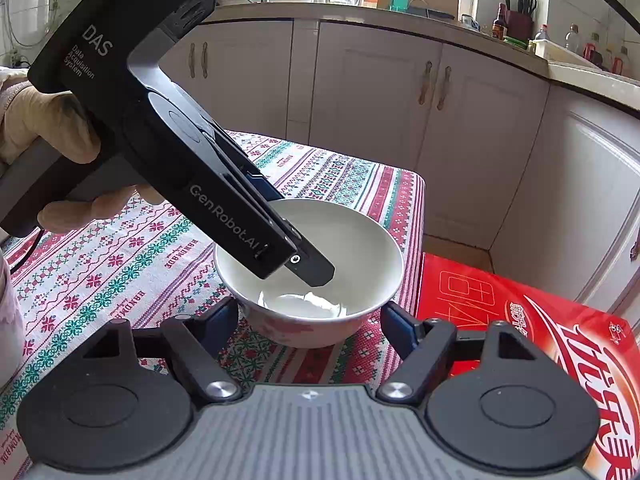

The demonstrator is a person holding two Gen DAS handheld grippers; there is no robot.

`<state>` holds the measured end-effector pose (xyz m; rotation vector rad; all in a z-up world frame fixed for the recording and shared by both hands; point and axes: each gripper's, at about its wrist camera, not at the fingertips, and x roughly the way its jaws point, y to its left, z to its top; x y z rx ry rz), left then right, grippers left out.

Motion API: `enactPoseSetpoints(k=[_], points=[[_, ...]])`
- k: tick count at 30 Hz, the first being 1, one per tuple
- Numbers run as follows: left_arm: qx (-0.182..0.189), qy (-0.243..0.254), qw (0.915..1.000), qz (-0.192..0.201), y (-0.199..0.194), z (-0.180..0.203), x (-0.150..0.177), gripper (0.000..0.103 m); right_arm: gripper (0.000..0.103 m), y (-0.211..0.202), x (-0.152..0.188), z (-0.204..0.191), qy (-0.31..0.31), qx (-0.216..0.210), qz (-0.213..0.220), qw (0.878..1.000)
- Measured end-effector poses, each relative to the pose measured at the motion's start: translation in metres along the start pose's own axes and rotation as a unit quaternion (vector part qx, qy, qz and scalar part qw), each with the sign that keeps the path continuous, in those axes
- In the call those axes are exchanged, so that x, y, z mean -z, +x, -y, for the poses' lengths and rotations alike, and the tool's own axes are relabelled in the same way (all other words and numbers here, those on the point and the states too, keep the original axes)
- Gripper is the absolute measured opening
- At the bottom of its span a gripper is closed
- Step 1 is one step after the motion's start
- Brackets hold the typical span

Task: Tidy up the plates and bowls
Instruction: 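Lift the pink-flowered bowl with the left tool and carry it to the nested bowls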

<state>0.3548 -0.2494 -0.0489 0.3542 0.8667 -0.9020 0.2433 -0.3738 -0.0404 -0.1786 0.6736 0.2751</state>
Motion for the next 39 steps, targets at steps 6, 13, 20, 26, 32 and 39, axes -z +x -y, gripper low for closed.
enactPoseSetpoints(k=[6, 13, 20, 26, 32, 39], points=[[-0.001, 0.006, 1.0000, 0.002, -0.007, 0.004, 0.004, 0.056, 0.080, -0.005, -0.002, -0.002, 0.005, -0.001, -0.005, 1.000], [0.004, 0.006, 1.0000, -0.004, -0.005, 0.001, 0.006, 0.056, 0.081, -0.002, 0.000, -0.004, -0.006, -0.006, -0.004, 1.000], [0.017, 0.004, 0.9998, -0.007, 0.003, -0.001, 0.004, 0.056, 0.088, 0.004, 0.000, 0.005, 0.004, -0.025, -0.002, 1.000], [0.015, 0.011, 0.9998, -0.004, -0.001, 0.001, 0.005, 0.056, 0.085, 0.001, 0.000, -0.002, -0.004, -0.020, -0.003, 1.000], [0.012, 0.019, 0.9997, 0.002, -0.022, 0.011, 0.006, 0.056, 0.085, -0.019, -0.006, -0.008, 0.009, -0.024, 0.001, 1.000], [0.014, 0.012, 0.9998, 0.012, -0.061, 0.026, 0.014, 0.056, 0.085, -0.055, -0.017, -0.024, 0.009, -0.036, -0.003, 0.999]])
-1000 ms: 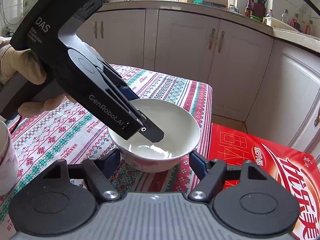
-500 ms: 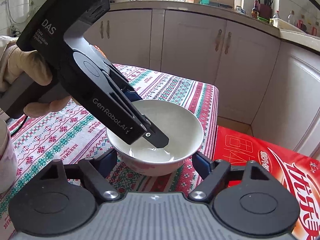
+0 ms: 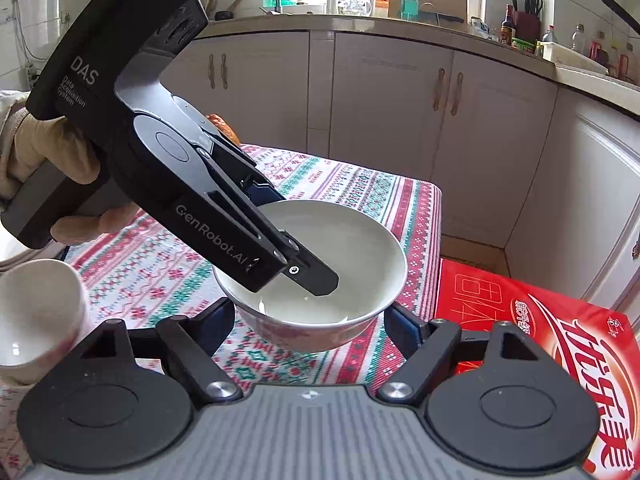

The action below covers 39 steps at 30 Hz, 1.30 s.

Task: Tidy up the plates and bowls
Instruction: 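Lift the pink-flowered bowl with the left tool and carry it to the nested bowls, then lower the pink-flowered bowl into the nested white bowls with the left tool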

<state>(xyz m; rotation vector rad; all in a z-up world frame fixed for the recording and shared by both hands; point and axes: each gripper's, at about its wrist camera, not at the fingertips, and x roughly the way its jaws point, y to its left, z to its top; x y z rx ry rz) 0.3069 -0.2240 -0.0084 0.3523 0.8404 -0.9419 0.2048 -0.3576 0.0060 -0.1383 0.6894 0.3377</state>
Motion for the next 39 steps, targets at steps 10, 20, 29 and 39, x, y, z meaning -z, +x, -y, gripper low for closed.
enactPoseSetpoints(k=[10, 20, 29, 39], points=[[-0.023, -0.012, 0.9993, 0.028, -0.062, 0.025, 0.027, 0.056, 0.085, -0.045, -0.005, -0.040, -0.015, -0.023, 0.010, 1.000], [-0.052, -0.030, 0.9969, 0.051, -0.116, 0.037, 0.066, 0.056, 0.085, -0.071, -0.005, -0.089, -0.047, -0.049, 0.018, 0.998], [-0.070, -0.059, 0.9940, 0.060, -0.151, 0.032, 0.107, 0.056, 0.085, -0.074, -0.003, -0.131, -0.074, -0.080, 0.015, 0.994], [-0.075, -0.089, 0.9914, 0.061, -0.163, 0.018, 0.142, 0.056, 0.085, -0.058, 0.000, -0.165, -0.093, -0.094, -0.006, 0.991]])
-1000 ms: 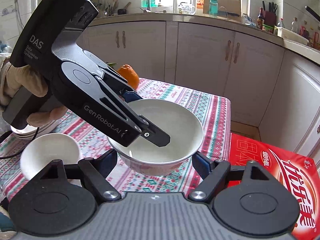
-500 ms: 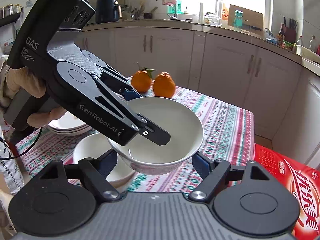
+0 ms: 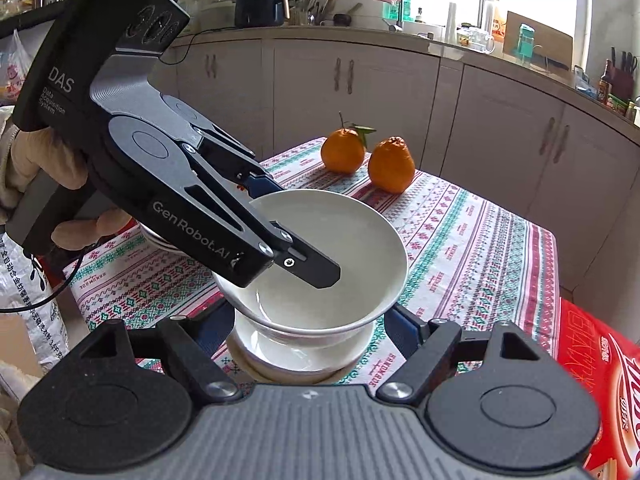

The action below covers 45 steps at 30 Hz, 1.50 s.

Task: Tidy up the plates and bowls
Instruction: 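Lower the pink-flowered bowl into the nested white bowls with the left tool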

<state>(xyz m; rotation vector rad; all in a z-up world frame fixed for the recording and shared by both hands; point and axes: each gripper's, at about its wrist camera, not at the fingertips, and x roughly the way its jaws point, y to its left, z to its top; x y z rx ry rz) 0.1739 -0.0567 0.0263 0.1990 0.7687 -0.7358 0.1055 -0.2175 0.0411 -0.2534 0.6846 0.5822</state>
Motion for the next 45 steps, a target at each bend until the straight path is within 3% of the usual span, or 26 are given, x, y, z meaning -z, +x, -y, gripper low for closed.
enactPoseSetpoints(k=[26, 45], points=[[0.022, -0.019, 0.9995, -0.009, 0.018, -0.012, 0.017, 0.056, 0.085, 0.017, 0.008, 0.000, 0.021, -0.001, -0.028, 0.999], [0.024, -0.019, 0.9995, -0.006, 0.020, -0.014, 0.016, 0.070, 0.086, 0.016, 0.009, 0.004, 0.035, -0.012, -0.023, 0.999]])
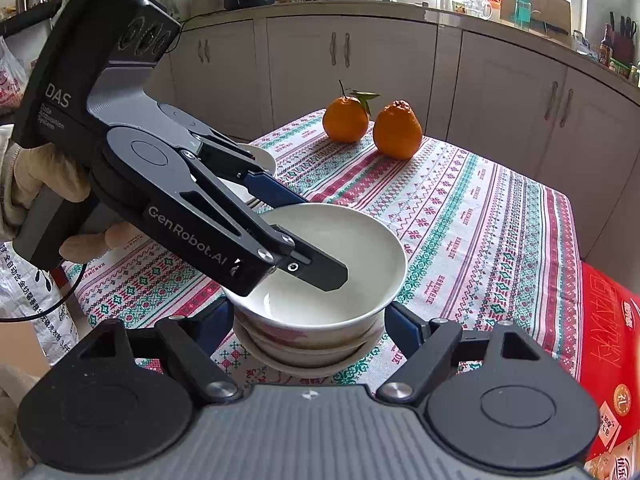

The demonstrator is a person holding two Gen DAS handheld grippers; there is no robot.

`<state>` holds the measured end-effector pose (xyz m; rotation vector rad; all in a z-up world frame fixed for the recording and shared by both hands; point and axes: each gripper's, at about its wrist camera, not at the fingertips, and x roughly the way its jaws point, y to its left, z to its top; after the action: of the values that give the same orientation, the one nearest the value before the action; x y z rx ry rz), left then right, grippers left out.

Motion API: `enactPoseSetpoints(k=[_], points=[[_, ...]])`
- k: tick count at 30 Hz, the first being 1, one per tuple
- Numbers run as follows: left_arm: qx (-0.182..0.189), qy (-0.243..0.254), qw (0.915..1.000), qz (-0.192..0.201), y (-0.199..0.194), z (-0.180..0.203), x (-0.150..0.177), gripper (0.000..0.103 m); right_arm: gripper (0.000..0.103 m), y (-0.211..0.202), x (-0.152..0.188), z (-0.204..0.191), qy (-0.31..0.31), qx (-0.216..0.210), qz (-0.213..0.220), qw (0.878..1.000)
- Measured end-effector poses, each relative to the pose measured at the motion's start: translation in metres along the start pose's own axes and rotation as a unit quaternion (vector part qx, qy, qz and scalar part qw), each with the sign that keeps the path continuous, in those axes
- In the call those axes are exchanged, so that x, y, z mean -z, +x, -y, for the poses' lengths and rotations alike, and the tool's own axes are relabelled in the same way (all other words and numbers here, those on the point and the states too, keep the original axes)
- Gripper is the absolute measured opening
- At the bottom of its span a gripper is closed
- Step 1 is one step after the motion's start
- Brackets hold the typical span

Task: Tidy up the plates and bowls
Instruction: 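Open the left tool to release the pink-flowered bowl, then grasp the bowl stack rim with the left tool while the right tool grips its opposite side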

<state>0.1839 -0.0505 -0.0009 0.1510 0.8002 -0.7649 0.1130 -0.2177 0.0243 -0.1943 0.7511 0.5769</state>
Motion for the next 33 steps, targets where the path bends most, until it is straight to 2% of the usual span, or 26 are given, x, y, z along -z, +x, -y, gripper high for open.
enactPoseSetpoints(k=[2, 3, 4, 8, 13, 20, 26, 33], points=[[-0.003, 0.000, 1.0000, 0.005, -0.002, -0.001, -0.001, 0.075, 0.090, -0.004, 0.000, 0.000, -0.002, 0.001, 0.007, 1.000], [-0.004, 0.000, 1.0000, 0.008, -0.004, -0.001, -0.001, 0.084, 0.094, -0.006, 0.000, -0.001, -0.005, 0.002, 0.012, 1.000], [-0.005, 0.001, 0.9999, 0.012, -0.007, -0.002, -0.001, 0.088, 0.098, -0.009, 0.001, -0.001, -0.007, 0.003, 0.018, 1.000], [-0.014, 0.009, 0.9995, 0.026, -0.022, -0.002, -0.004, 0.090, 0.103, -0.019, 0.001, -0.003, -0.023, 0.007, 0.032, 0.999], [-0.011, 0.035, 0.9989, 0.029, -0.043, 0.002, 0.003, 0.098, 0.103, -0.023, 0.007, -0.007, -0.057, 0.012, 0.028, 0.998], [-0.034, 0.094, 0.9949, 0.014, -0.055, 0.013, 0.038, 0.100, 0.103, -0.014, 0.021, -0.006, -0.087, 0.001, 0.002, 0.996], [-0.047, 0.104, 0.9933, -0.018, -0.027, 0.014, 0.062, 0.100, 0.103, 0.006, 0.032, -0.005, -0.106, 0.008, -0.025, 0.994], [-0.028, 0.142, 0.9889, -0.033, -0.001, 0.018, 0.071, 0.099, 0.103, 0.026, 0.034, 0.002, -0.112, -0.001, -0.046, 0.993]])
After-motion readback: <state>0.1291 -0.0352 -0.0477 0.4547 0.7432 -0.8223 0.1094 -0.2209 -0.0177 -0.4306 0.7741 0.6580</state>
